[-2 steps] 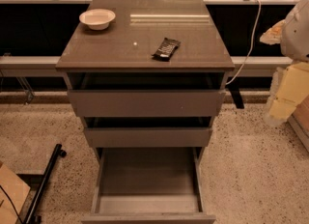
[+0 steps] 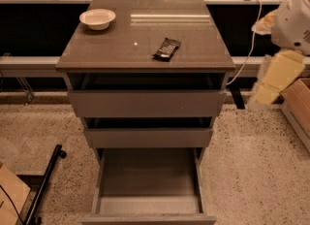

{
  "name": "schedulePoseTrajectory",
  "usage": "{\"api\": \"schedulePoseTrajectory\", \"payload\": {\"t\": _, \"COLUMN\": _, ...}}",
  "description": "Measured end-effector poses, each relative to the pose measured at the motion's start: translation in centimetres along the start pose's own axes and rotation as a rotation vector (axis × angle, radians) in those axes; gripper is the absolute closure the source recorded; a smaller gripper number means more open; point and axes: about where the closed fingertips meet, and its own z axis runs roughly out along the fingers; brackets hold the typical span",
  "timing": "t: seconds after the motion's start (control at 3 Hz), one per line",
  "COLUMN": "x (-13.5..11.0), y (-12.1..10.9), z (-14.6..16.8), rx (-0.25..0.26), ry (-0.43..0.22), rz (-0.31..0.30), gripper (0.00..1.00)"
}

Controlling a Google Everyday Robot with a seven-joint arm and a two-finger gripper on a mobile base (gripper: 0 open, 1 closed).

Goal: Place rxbar chocolate into bottom drawer

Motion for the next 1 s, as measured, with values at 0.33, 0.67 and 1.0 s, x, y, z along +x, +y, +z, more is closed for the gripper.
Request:
{"api": "schedulePoseTrajectory", "payload": {"t": 0.33, "x": -4.2, "y": -4.1, "z": 1.8, "rx": 0.024, "ry": -0.152, "rz": 0.015, "gripper": 0.00}}
{"api": "schedulePoseTrajectory", "payload": {"t": 0.67, "x": -8.5, "y": -9.7, "z": 3.4, "rx": 0.008, "ry": -0.340, "rz": 0.075, "gripper": 0.00}}
{"api": "schedulePoseTrajectory", "payload": {"t": 1.0, "x": -8.4, "y": -9.5, "z": 3.6, "rx": 0.006, "ry": -0.335, "rz": 0.073, "gripper": 0.00}}
